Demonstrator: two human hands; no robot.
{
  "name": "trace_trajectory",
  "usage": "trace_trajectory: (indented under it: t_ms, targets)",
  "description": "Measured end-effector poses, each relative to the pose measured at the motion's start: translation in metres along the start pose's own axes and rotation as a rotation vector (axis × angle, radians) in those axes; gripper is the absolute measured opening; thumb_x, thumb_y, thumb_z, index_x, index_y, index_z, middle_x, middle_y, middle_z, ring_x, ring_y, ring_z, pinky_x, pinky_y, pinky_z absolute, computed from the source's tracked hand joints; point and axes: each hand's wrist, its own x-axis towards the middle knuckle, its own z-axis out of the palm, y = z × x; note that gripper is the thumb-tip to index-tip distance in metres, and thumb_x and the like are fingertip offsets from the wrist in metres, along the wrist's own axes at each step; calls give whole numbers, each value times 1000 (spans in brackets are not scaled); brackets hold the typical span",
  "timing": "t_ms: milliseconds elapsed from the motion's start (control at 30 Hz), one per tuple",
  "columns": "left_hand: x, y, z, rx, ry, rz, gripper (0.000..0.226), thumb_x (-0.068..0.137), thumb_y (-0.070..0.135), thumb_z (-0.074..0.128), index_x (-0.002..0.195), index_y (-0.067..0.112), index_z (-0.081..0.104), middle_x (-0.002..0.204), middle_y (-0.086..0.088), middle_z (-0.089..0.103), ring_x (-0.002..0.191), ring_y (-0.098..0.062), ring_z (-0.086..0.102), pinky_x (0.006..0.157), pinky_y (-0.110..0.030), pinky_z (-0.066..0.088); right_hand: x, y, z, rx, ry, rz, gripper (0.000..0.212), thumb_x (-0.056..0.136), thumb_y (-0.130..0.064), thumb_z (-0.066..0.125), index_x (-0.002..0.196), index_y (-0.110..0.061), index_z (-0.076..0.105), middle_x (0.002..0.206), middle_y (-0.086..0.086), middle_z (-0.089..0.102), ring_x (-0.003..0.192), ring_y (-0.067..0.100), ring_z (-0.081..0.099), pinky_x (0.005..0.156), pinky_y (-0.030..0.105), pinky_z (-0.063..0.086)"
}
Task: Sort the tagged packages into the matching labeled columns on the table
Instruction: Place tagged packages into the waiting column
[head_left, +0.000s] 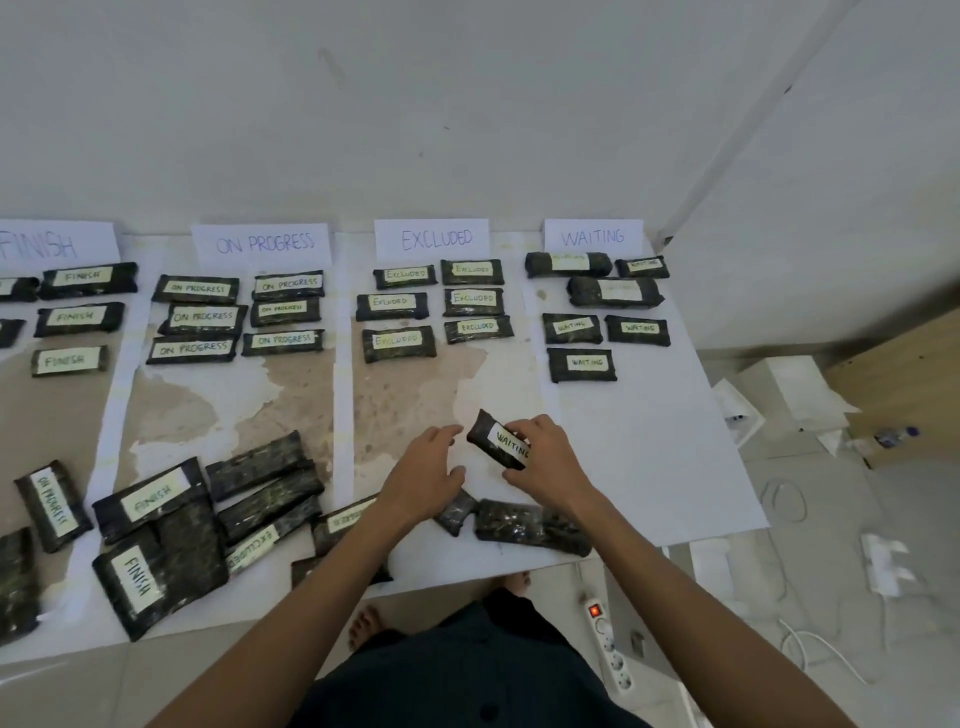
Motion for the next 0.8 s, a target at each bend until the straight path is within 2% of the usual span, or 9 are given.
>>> trace_trajectory:
  t_ms: [233, 567, 667, 800]
  targets:
    - [67, 59, 29, 133, -8, 52, 54, 91, 21, 52, 141, 18, 32, 140, -8, 41, 125, -27, 39, 98, -39, 41, 37, 83, -70, -161, 18, 4, 58, 72, -15, 73, 126, -19, 54, 116, 6, 50, 104, 27, 48, 87, 39, 45]
    - [161, 109, 78, 232, -26, 69, 46, 86, 10, 54, 131, 19, 50, 131, -9, 46, 111, -28, 48, 90, -37, 46, 115, 193, -132, -303, -5, 90, 54, 76, -7, 67, 127, -20, 53, 120, 10, 49, 108, 30, 46, 85, 39, 39]
    - [181, 120, 93, 313, 1, 137, 45, 82, 2, 54, 125, 19, 57, 129, -13, 47, 105, -32, 50, 82, -39, 46, 136, 214, -139, -372, -9, 40, 52, 79, -8, 67, 128, -20, 53, 119, 11, 49, 107, 31, 46, 87, 40, 38]
    - [200, 129, 109, 419, 23, 146, 44, 83, 1, 54, 123, 19, 58, 130, -15, 48, 109, -35, 48, 82, -40, 44, 158, 232, -147, -420, -17, -32, 52, 82, -9, 65, 130, -20, 52, 120, 11, 48, 108, 30, 45, 91, 40, 36]
